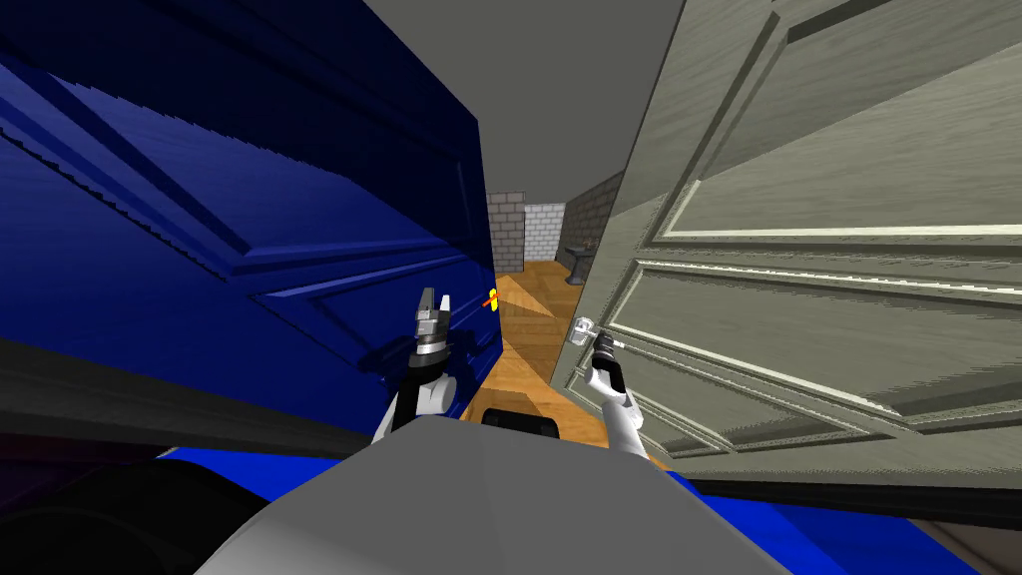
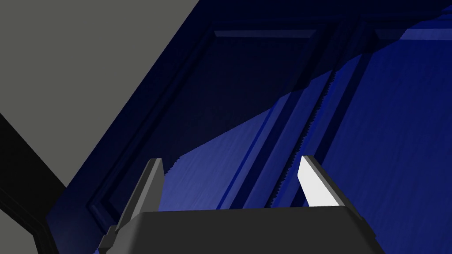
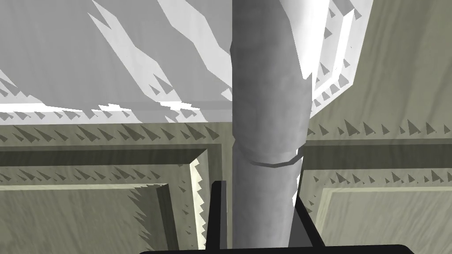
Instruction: Push the door open
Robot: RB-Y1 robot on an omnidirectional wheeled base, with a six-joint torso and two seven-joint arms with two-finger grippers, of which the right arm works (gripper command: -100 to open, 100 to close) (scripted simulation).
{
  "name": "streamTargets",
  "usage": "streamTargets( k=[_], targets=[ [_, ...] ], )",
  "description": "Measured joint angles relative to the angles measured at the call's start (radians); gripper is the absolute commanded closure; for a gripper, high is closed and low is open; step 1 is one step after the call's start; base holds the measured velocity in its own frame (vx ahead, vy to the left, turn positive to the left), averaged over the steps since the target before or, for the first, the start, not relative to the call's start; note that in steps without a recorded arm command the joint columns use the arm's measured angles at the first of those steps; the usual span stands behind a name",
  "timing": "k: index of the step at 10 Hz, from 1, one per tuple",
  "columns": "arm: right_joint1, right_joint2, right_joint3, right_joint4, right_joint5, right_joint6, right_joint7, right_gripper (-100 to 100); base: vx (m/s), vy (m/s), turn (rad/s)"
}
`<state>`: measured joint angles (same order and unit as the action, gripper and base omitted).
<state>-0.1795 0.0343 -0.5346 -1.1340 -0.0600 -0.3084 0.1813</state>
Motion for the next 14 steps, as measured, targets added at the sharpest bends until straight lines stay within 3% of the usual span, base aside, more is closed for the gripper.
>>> streamTargets(
  k=[1,3,5,6,10,12,14],
  targets=[
    [-0.004,-0.002,-0.017,0.004,-0.007,0.001,0.015,100,0.126,-0.061,0.054],
    [-0.029,-0.009,-0.047,0.039,-0.016,-0.025,0.042,100,0.120,-0.061,0.044],
    [-0.055,-0.035,-0.067,0.074,-0.026,-0.049,0.052,100,0.046,-0.022,0.005],
    [-0.054,-0.033,-0.068,0.057,-0.026,-0.043,0.054,100,0.056,-0.023,0.053],
    [-0.064,-0.010,-0.127,0.043,-0.041,-0.036,0.109,100,0.065,-0.043,0.028],
    [-0.091,-0.030,-0.151,0.075,-0.051,-0.050,0.122,100,0.050,-0.036,0.015],
    [-0.106,-0.027,-0.174,0.083,-0.056,-0.062,0.143,100,0.058,-0.038,0.022]
  ],
)
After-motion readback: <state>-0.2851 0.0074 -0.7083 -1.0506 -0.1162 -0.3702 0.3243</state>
